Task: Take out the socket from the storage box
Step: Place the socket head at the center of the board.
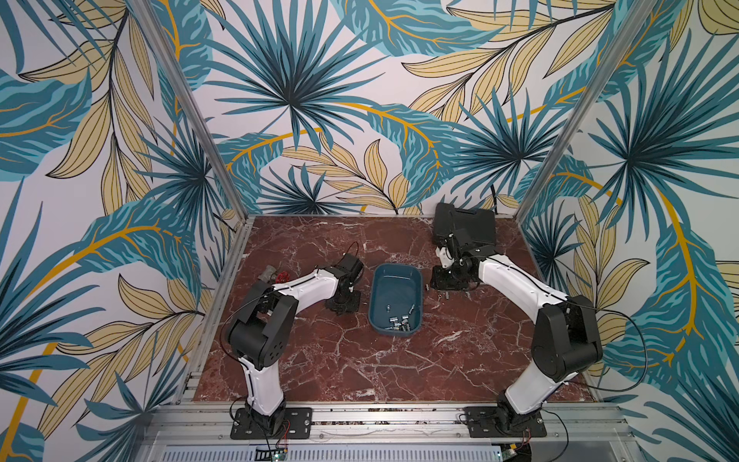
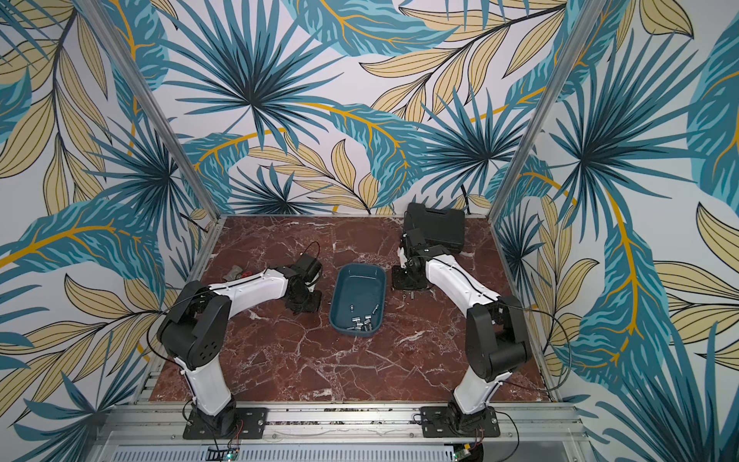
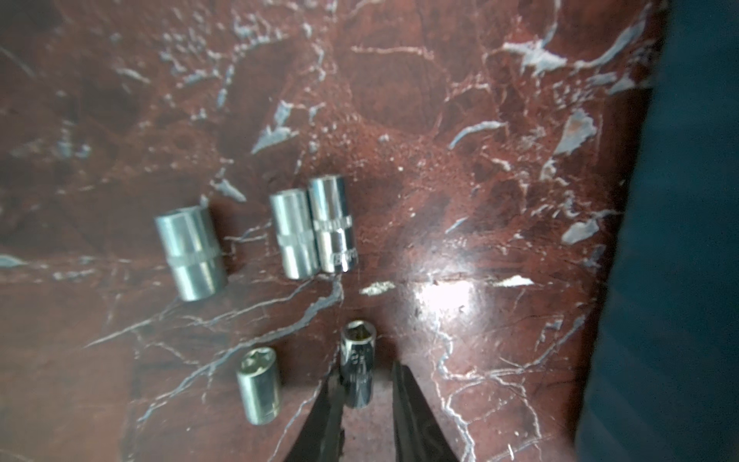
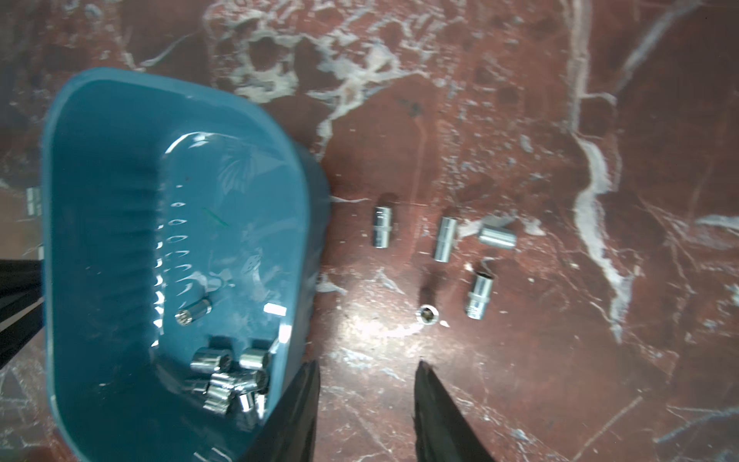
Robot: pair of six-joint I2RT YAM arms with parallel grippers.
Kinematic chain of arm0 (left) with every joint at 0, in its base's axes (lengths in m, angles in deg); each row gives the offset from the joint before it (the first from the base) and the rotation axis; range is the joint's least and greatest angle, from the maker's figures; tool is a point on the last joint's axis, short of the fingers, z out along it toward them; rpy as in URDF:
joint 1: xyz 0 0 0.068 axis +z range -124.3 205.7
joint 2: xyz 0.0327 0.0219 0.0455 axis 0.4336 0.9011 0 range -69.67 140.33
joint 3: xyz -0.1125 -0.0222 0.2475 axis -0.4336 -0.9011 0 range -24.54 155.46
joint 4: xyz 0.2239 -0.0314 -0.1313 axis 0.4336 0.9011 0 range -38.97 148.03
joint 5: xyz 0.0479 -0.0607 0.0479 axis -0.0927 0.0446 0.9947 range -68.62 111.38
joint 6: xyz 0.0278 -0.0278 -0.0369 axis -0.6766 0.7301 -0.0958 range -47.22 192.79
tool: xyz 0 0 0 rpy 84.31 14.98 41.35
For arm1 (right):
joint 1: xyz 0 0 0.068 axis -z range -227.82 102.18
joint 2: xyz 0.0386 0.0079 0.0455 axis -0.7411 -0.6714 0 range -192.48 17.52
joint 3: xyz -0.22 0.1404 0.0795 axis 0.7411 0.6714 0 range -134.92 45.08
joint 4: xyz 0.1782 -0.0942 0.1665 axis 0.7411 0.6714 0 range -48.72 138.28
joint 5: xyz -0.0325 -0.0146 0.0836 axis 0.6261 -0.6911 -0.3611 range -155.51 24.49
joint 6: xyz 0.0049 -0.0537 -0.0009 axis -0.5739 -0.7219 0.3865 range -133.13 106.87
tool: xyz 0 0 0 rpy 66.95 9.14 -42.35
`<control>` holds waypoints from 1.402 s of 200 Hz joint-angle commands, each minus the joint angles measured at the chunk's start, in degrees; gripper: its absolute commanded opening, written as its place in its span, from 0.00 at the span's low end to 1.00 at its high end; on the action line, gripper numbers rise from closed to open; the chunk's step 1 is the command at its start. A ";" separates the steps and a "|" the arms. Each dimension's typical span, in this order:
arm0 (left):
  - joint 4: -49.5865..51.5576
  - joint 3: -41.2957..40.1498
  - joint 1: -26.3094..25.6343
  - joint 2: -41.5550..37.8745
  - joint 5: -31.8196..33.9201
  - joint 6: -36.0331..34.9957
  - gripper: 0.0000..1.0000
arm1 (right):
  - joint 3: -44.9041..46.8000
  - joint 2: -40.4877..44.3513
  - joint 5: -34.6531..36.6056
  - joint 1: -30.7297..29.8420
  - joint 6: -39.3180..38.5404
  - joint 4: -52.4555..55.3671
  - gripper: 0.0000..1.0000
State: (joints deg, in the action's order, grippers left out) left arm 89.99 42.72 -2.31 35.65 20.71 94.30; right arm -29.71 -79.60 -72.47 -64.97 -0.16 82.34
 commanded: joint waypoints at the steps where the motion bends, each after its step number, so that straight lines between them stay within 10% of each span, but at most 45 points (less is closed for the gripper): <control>1: 1.12 1.62 0.41 -1.87 1.08 -0.48 0.26 | -1.67 0.62 -0.59 -1.41 -0.96 2.19 0.42; 280: 0.04 1.16 0.59 -5.22 0.24 -0.86 0.27 | -7.22 -5.35 -1.21 -14.23 -2.32 4.91 0.42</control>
State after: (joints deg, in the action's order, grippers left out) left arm 91.45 42.79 -1.96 33.38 22.50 93.82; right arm -36.16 -83.73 -73.15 -78.96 -2.04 86.19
